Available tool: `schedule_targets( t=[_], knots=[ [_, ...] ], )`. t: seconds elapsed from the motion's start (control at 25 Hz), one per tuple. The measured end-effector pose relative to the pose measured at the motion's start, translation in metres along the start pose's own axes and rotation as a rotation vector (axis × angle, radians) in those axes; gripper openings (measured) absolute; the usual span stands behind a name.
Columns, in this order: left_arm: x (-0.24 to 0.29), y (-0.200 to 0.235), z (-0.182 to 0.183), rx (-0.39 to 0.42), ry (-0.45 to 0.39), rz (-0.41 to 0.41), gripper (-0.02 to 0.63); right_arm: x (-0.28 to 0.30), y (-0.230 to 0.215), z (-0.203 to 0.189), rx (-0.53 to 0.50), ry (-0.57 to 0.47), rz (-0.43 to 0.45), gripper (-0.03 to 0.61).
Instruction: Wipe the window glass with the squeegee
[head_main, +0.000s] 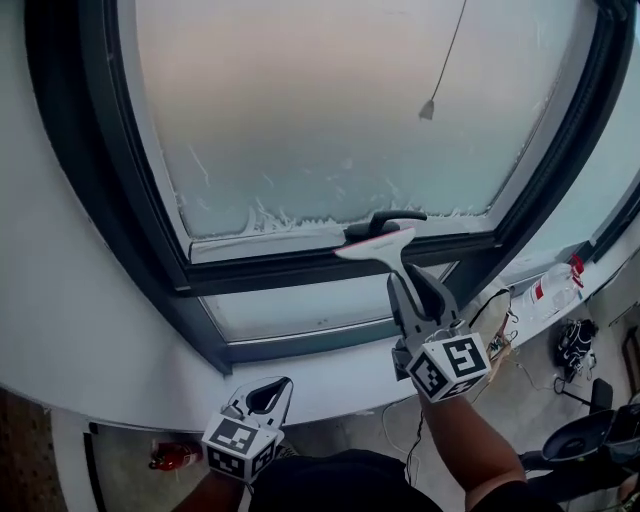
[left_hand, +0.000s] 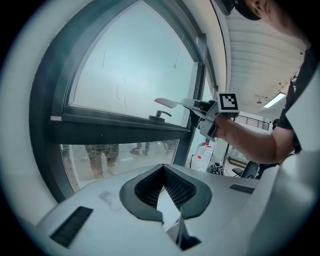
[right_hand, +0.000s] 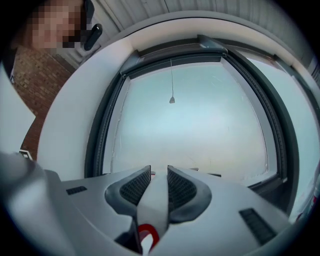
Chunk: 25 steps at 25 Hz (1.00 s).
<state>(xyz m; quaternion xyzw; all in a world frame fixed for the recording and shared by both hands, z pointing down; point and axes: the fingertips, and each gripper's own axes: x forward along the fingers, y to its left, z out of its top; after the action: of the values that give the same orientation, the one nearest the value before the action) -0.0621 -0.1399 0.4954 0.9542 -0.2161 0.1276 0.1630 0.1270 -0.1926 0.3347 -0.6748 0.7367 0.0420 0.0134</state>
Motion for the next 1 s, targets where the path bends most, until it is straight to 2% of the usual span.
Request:
schedule_targets(
  t=[0.16, 0.48, 0.76, 1.0],
  knots=[
    [-0.002, -0.02, -0.008, 0.006, -0.024, 0.054, 0.0, -0.051, 0.003, -0.037, 0.047, 0.089, 0.062, 0.092],
    [0.009, -0.103, -0.029, -0.012, -0.054, 0.13, 0.0, -0.181, -0.013, -0.101, 0.146, 0.226, 0.093, 0.092],
    [0.011, -0.192, -0.07, -0.059, -0.061, 0.177, 0.0, -0.282, -0.025, -0.121, 0.189, 0.244, 0.156, 0.092],
    [0.003, -0.247, -0.101, -0.093, -0.032, 0.212, 0.0, -0.339, -0.03, -0.127, 0.24, 0.281, 0.181, 0.092]
  ],
)
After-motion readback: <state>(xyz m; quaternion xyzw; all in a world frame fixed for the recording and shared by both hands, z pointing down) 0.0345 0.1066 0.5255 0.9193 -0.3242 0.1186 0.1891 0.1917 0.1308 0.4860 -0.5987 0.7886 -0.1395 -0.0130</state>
